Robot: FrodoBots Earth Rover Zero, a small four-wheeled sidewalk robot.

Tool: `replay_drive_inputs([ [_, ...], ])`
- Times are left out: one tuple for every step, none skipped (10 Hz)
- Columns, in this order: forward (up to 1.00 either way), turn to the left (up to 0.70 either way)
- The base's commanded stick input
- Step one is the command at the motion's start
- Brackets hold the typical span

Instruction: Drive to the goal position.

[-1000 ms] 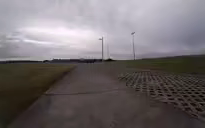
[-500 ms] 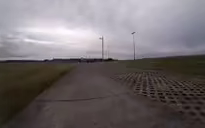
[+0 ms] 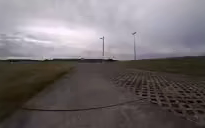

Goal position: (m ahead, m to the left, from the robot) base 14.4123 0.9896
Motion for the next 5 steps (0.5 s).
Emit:
replay_drive_inputs([
  [0.82,0.00],
  [1.00,0.00],
  [1.00,0.00],
  [1.00,0.40],
  [1.00,0.40],
])
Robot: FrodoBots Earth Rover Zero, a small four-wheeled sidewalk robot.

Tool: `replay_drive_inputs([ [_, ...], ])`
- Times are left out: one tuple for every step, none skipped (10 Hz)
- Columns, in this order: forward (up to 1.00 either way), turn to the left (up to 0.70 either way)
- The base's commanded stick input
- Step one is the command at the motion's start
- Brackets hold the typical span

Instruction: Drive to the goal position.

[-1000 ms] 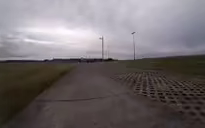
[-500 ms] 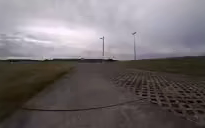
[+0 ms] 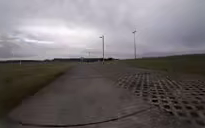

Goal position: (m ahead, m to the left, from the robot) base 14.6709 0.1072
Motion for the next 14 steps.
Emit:
replay_drive_inputs([
  [1.00,0.40],
  [1.00,0.40],
  [1.00,0.40],
  [1.00,0.26],
  [1.00,0.09],
  [1.00,0.00],
  [1.00,0.00],
  [1.00,0.00],
  [1.00,0.00],
  [1.00,0.00],
  [1.00,0.00],
  [1.00,0.00],
  [1.00,0.00],
  [1.00,0.00],
])
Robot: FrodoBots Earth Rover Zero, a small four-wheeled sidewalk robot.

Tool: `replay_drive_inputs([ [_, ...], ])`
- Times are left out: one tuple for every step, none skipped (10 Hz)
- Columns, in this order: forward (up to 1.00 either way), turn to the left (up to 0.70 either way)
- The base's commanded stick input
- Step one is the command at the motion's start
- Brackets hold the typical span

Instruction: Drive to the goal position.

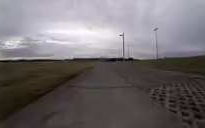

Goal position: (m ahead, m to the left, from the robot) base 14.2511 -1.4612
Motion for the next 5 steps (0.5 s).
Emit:
replay_drive_inputs([
  [1.00,0.00],
  [1.00,0.00],
  [1.00,0.00],
  [1.00,0.00],
  [1.00,0.00],
])
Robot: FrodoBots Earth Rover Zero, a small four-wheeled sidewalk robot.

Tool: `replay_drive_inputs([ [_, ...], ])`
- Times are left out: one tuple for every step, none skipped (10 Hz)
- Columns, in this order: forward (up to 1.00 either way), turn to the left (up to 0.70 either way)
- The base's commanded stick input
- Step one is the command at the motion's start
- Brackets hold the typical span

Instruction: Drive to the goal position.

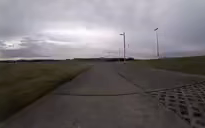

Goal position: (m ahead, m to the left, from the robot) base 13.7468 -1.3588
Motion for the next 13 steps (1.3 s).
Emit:
replay_drive_inputs([
  [1.00,0.00],
  [1.00,0.00],
  [1.00,0.00],
  [1.00,0.00],
  [1.00,0.00],
  [1.00,0.00],
  [1.00,0.00],
  [1.00,0.00],
  [1.00,0.00],
  [1.00,0.00],
  [1.00,0.00],
  [1.00,0.00],
  [1.00,0.00],
])
